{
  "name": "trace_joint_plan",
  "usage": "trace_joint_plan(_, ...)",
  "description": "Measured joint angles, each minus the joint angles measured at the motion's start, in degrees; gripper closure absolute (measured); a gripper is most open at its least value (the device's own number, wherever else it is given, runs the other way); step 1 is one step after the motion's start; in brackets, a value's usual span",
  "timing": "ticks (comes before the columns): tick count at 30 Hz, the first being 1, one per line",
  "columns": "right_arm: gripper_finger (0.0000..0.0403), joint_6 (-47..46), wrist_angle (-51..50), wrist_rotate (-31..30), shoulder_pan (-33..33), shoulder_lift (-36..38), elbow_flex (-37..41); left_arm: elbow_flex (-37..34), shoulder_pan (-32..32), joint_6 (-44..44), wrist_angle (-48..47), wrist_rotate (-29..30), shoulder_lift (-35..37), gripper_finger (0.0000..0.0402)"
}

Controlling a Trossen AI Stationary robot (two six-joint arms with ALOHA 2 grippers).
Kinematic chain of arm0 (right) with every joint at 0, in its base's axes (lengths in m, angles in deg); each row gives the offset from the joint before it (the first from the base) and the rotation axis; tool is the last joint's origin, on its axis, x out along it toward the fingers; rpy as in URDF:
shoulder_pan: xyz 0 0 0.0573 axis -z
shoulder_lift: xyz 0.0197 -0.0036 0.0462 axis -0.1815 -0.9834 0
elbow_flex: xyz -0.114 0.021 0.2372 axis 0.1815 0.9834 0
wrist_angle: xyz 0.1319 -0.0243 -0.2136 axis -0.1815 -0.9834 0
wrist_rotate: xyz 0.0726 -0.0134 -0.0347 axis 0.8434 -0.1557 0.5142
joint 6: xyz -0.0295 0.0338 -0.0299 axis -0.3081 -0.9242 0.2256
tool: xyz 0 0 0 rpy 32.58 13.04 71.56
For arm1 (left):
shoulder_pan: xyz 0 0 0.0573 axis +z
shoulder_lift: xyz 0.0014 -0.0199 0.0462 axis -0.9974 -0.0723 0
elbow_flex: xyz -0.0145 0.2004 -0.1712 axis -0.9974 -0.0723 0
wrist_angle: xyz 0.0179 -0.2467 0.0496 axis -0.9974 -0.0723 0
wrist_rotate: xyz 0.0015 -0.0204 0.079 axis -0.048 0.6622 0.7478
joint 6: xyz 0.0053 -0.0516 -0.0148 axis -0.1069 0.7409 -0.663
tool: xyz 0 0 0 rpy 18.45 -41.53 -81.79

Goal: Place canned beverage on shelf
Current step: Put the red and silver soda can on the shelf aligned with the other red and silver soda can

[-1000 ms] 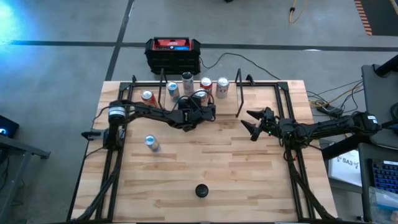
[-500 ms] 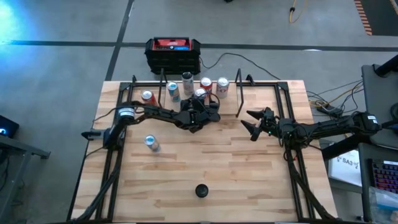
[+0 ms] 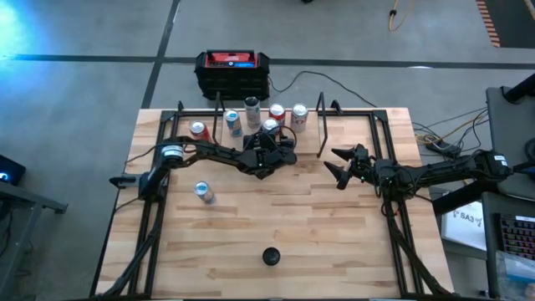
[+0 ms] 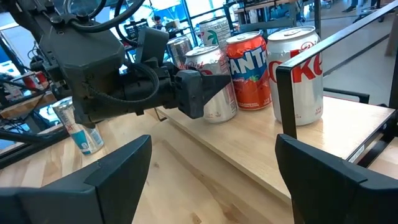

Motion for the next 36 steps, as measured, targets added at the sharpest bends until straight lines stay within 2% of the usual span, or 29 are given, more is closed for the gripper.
trace_joint_plan(8,0.0076,0.0,0.0,0.0,0.0,0.0,0.0,1.1,-1.3,-0.3,-0.4,-1.8,0.0,0.01)
trace_joint_plan(13,0.0076,0.0,0.0,0.0,0.0,0.0,0.0,3.5,-2.4,-4.8,-0.4,-4.3,0.0,0.0112)
trace_joint_plan(22,0.0076,0.0,0.0,0.0,0.0,0.0,0.0,7.6,-2.6,-5.3,-0.4,-9.1,-0.4,0.0113)
trace_joint_plan(28,0.0076,0.0,0.0,0.0,0.0,0.0,0.0,15.1,-2.9,-7.7,-1.4,-9.1,-6.5,0.0113)
trace_joint_plan(36,0.0076,0.0,0.0,0.0,0.0,0.0,0.0,29.5,-3.3,-8.1,-11.7,-10.9,-12.4,0.0113)
